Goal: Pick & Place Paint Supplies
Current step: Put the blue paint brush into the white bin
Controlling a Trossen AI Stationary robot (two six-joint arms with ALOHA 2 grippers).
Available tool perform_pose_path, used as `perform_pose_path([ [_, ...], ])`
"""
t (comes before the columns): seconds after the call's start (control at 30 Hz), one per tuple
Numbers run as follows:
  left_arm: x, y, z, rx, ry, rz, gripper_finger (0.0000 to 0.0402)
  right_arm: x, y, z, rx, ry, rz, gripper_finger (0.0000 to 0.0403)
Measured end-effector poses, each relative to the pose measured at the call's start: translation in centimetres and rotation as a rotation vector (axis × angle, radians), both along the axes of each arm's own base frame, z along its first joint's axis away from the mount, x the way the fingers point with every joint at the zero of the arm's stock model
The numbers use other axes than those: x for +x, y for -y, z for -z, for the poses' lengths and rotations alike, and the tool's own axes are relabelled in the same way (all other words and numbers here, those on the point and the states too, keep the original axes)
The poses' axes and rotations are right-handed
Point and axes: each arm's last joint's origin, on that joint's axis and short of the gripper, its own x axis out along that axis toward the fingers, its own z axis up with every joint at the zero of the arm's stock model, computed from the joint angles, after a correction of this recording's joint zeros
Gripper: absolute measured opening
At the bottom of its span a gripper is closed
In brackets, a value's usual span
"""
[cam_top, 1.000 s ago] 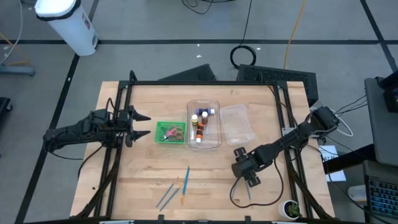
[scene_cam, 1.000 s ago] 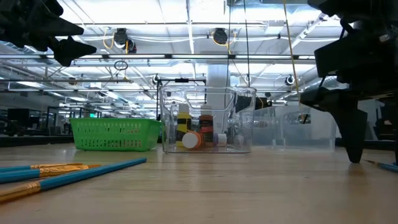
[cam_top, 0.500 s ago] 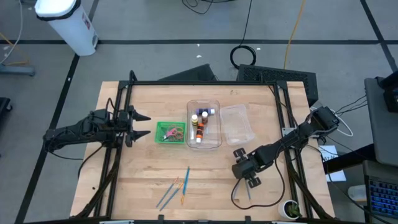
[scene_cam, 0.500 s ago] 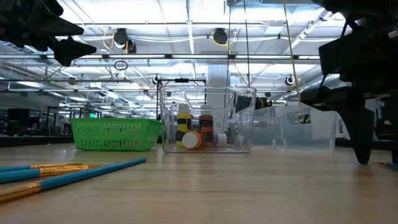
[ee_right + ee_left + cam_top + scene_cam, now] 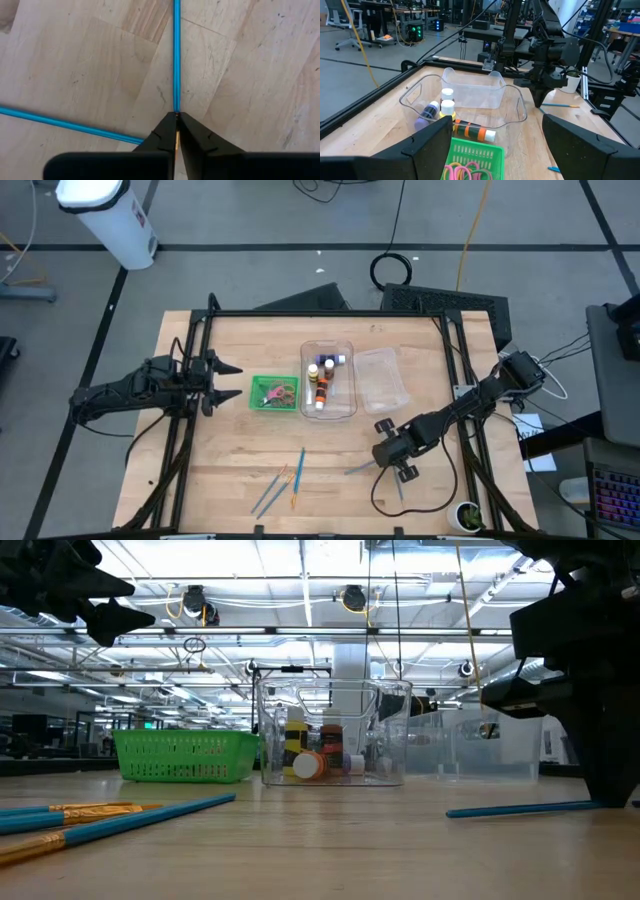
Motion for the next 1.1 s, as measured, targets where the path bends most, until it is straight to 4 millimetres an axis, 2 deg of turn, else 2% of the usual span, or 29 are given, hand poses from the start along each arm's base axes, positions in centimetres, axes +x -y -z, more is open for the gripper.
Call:
perform_pose_path([
  [0.17,0.0,0.0,0.0,0.000,0.000,0.000,0.0310,0.1,0.0,0.0,0.004,0.011,-0.002,0.0002],
  [0.3,0.0,0.0,0.0,0.000,0.000,0.000,0.0310,0.3,-0.1,-1.0,0.021,0.044,-0.001,0.0001],
  [0.47,0.0,0.0,0.0,0.000,0.000,0.000,0.0310,0.8,-0.3,-3.9,0.088,0.193,0.005,0.0001],
  [0.67,0.0,0.0,0.0,0.000,0.000,0.000,0.0310,0.2,0.2,-7.9,0.109,0.406,0.060,0.0000],
  [0.77,0.0,0.0,0.0,0.000,0.000,0.000,0.0310,-0.3,1.0,-9.9,0.117,0.508,0.195,0.0000],
  [0.9,0.0,0.0,0.0,0.000,0.000,0.000,0.0310,-1.2,3.0,-12.4,0.154,0.619,0.439,0.0000],
  [1.0,0.0,0.0,0.0,0.000,0.000,0.000,0.0310,-2.0,4.9,-13.4,0.183,0.625,0.614,0.0000],
  [1.1,0.0,0.0,0.0,0.000,0.000,0.000,0.0310,-2.8,7.1,-13.5,0.164,0.588,0.804,0.0000],
])
